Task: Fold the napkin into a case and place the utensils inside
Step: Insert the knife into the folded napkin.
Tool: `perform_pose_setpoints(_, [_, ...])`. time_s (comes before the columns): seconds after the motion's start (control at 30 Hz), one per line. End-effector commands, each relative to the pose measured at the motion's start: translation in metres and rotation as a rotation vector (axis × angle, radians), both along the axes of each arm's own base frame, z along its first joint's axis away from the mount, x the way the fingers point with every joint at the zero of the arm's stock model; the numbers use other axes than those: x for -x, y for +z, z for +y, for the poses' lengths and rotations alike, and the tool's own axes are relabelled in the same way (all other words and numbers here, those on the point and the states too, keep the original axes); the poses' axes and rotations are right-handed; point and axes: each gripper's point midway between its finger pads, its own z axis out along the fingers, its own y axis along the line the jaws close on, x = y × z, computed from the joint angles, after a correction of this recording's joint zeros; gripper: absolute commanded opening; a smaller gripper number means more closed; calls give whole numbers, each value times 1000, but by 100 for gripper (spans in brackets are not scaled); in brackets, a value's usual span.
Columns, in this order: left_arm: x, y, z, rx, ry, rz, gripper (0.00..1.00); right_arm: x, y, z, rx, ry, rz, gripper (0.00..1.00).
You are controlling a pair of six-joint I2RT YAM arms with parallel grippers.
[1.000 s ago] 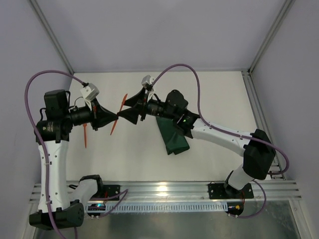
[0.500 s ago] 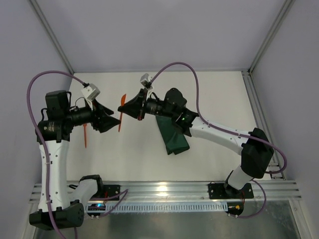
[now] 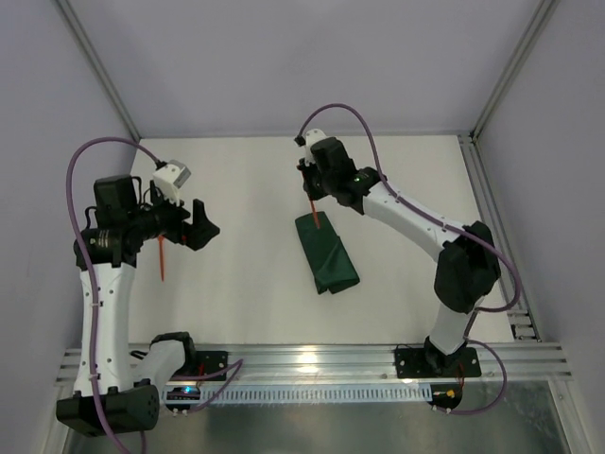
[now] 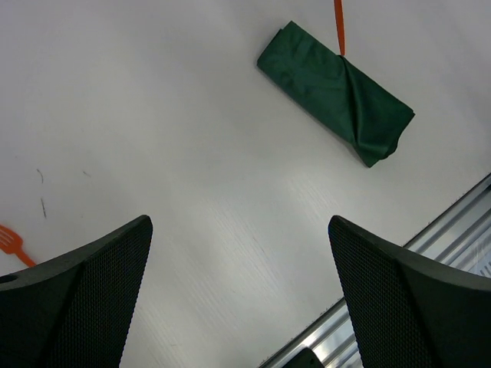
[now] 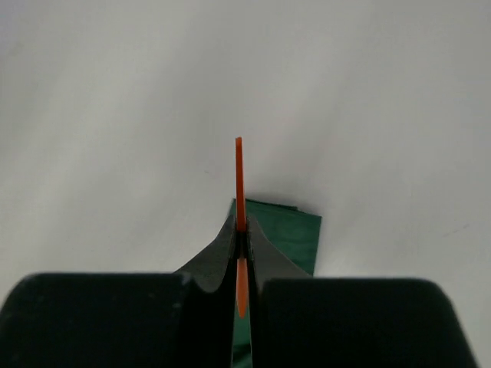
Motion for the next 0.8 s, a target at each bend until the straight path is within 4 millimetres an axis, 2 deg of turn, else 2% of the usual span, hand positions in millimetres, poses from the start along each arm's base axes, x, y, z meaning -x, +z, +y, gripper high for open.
perform_pose_setpoints(0.0, [-7, -1, 6, -23, 31, -22, 98, -1, -62, -46, 236, -77, 174, 4])
perform_pose_setpoints(0.07, [-6, -1, 5, -23, 27, -25, 98, -5, -81, -47, 253, -91, 220, 4])
perform_pose_setpoints(0.17, [-4, -3, 4, -23, 19, -21, 98, -13, -94, -42, 248, -104, 235, 4])
perform_pose_setpoints(0.4, [0, -6, 5, -38, 8, -22, 98, -20, -115, -35, 259, -114, 282, 4])
perform_pose_setpoints(0.6, [-1, -9, 5, -41, 4, -16, 98, -26, -108, -32, 233, -130, 259, 4])
perform_pose_setpoints(0.77, [-2, -9, 5, -39, 1, -17, 98, -31, -114, -29, 236, -130, 266, 4])
